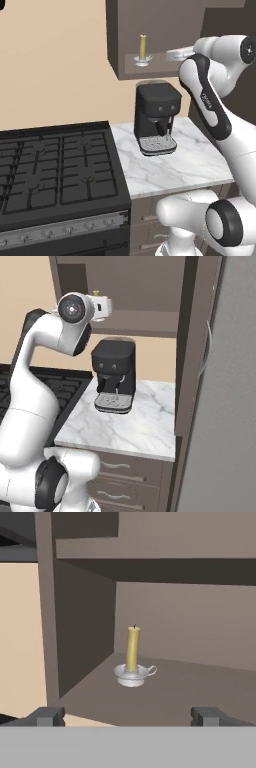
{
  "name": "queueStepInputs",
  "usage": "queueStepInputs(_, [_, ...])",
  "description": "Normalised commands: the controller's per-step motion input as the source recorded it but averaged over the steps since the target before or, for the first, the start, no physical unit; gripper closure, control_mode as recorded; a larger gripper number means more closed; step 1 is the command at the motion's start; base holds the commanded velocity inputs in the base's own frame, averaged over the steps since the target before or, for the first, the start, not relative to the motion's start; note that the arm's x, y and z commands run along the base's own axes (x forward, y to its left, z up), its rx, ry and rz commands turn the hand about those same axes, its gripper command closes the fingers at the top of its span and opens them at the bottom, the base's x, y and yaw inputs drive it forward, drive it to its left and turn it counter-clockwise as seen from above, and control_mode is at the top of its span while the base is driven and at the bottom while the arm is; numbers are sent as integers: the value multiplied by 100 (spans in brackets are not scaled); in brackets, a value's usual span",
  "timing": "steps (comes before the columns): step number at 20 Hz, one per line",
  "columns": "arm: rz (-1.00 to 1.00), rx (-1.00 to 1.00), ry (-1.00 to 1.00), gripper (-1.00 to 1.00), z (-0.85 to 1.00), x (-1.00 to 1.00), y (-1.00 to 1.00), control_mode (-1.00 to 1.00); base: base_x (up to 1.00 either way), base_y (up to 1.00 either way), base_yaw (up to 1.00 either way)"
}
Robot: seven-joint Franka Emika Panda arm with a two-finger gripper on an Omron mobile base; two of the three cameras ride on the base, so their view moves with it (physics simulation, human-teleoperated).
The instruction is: Get the candle and the liquor from the cabinet and move them to the dining counter.
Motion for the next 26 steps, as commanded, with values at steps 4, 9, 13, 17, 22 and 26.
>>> queueStepInputs(4, [0, 0, 0, -100, 0, 14, 0, -100, 0, 0, 0])
queueStepInputs(9, [0, 0, -1, -100, 0, 12, -1, -100, 0, 0, 0])
queueStepInputs(13, [0, 0, 0, -100, 0, 12, 0, -100, 0, 0, 0])
queueStepInputs(17, [1, 0, 0, -100, 0, 12, -1, -100, 0, 0, 0])
queueStepInputs(22, [1, 0, 0, -100, -1, 18, -2, -100, 0, 0, 0])
queueStepInputs(26, [0, 0, 0, -100, 0, 26, 0, -100, 0, 0, 0])
